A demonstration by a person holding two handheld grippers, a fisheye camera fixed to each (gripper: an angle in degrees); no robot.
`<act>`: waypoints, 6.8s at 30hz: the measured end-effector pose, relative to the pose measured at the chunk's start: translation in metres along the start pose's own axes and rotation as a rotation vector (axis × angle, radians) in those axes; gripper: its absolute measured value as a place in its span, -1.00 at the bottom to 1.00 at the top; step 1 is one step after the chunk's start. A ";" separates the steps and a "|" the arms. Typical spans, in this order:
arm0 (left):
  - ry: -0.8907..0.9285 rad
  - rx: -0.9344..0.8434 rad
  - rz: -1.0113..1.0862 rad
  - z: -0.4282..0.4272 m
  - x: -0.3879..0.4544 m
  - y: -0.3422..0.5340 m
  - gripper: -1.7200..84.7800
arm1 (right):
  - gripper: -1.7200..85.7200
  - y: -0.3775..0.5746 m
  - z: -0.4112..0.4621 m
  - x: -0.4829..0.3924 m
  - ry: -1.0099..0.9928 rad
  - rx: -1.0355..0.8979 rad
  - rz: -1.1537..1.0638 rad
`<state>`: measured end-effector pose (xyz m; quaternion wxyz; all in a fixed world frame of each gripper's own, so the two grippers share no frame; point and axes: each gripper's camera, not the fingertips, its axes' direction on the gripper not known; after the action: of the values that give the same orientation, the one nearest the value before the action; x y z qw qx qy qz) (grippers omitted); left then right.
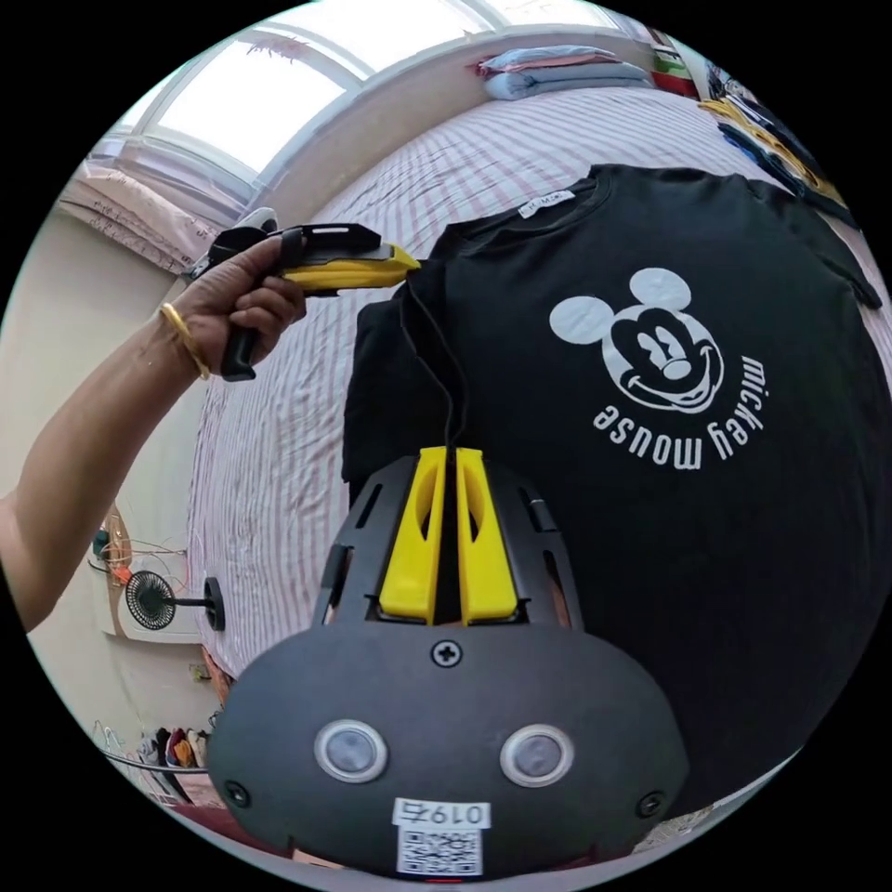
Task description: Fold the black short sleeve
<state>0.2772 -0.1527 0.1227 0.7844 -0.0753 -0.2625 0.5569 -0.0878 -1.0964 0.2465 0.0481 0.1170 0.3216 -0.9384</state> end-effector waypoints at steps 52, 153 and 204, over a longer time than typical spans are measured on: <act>-0.549 0.224 0.600 0.046 -0.002 0.124 -0.73 | -0.84 -0.170 -0.118 -0.073 0.025 -0.092 -0.325; -0.277 0.186 0.113 0.057 -0.018 0.261 -0.85 | -0.94 -0.097 -0.109 -0.057 -0.107 -0.277 -0.262; 0.061 0.209 -0.219 -0.049 -0.113 0.063 -0.87 | -0.85 -0.245 -0.075 -0.069 -0.157 -0.188 -0.138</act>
<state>0.2210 -0.2242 0.0183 0.8516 0.0189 -0.1859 0.4898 -0.0477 -0.8561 0.3520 0.0190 0.0158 0.4105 -0.9115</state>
